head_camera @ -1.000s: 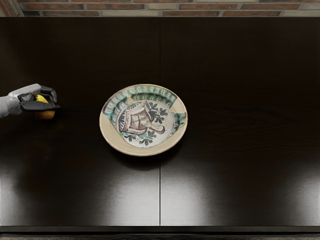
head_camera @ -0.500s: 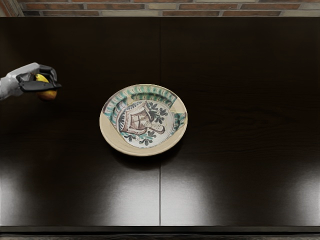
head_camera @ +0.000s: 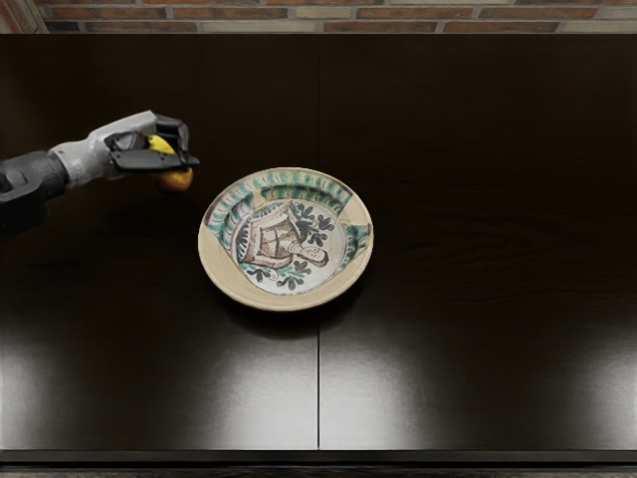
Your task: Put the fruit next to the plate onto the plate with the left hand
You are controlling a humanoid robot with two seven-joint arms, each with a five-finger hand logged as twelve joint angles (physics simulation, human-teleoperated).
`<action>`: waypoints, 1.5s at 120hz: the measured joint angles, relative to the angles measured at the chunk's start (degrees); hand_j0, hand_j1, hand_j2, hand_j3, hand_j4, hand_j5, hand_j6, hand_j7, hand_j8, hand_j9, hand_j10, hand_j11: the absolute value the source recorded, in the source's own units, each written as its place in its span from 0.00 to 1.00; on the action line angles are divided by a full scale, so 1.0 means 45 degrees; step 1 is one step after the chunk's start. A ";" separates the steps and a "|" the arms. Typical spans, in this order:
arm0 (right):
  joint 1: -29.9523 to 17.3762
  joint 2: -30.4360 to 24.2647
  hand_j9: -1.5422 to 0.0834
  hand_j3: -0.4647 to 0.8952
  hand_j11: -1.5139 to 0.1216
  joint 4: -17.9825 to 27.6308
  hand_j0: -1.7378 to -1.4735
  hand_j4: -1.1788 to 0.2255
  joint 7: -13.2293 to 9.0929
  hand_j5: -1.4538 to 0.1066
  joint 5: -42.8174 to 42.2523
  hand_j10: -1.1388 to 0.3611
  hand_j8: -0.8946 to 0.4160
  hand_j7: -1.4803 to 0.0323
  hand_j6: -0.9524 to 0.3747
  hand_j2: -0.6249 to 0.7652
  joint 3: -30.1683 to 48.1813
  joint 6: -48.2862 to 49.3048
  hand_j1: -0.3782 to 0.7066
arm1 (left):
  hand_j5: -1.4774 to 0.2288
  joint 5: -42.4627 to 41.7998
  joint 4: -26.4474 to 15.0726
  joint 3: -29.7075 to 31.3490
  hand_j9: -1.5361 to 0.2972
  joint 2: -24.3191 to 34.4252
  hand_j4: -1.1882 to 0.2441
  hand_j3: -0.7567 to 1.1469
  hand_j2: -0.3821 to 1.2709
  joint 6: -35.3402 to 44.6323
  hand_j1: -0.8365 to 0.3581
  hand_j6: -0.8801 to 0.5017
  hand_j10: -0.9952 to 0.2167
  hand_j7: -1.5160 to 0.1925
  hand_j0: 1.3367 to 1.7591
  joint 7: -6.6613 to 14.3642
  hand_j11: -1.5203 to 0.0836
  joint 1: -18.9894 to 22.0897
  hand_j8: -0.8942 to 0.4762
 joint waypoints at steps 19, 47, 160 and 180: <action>0.0007 0.0000 0.93 0.34 0.91 0.0001 0.30 0.82 -0.0001 0.91 0.0000 0.74 0.66 0.96 0.70 0.45 0.0001 -0.0002 0.05 | 0.19 0.0104 -0.1147 0.0041 0.19 -0.0026 0.23 0.40 0.29 0.0023 0.21 0.01 0.49 0.21 0.73 0.0288 0.21 -0.0372 0.06; 0.0010 0.0000 0.93 0.34 0.91 -0.0001 0.30 0.82 -0.0001 0.91 0.0000 0.74 0.66 0.96 0.70 0.45 0.0000 -0.0002 0.05 | 0.18 0.0143 -0.2844 0.0027 0.19 -0.0079 0.23 0.40 0.29 0.0009 0.22 0.02 0.48 0.20 0.73 0.0509 0.22 -0.0744 0.05; 0.0009 0.0000 0.93 0.34 0.91 0.0003 0.30 0.82 -0.0001 0.91 0.0000 0.74 0.66 0.96 0.70 0.45 -0.0003 -0.0002 0.05 | 0.54 0.0509 -0.4401 -0.0045 0.53 -0.1178 0.54 0.40 0.28 -0.0025 0.58 0.33 0.52 0.56 0.76 0.2431 0.60 -0.1016 0.35; 0.0009 0.0000 0.93 0.34 0.91 -0.0001 0.30 0.82 -0.0001 0.91 0.0000 0.74 0.66 0.96 0.70 0.45 -0.0001 -0.0003 0.05 | 0.68 0.0454 -0.4394 -0.0057 0.67 -0.1160 0.66 0.40 0.26 -0.0025 0.76 0.46 0.64 0.70 0.76 0.2606 0.75 -0.1075 0.48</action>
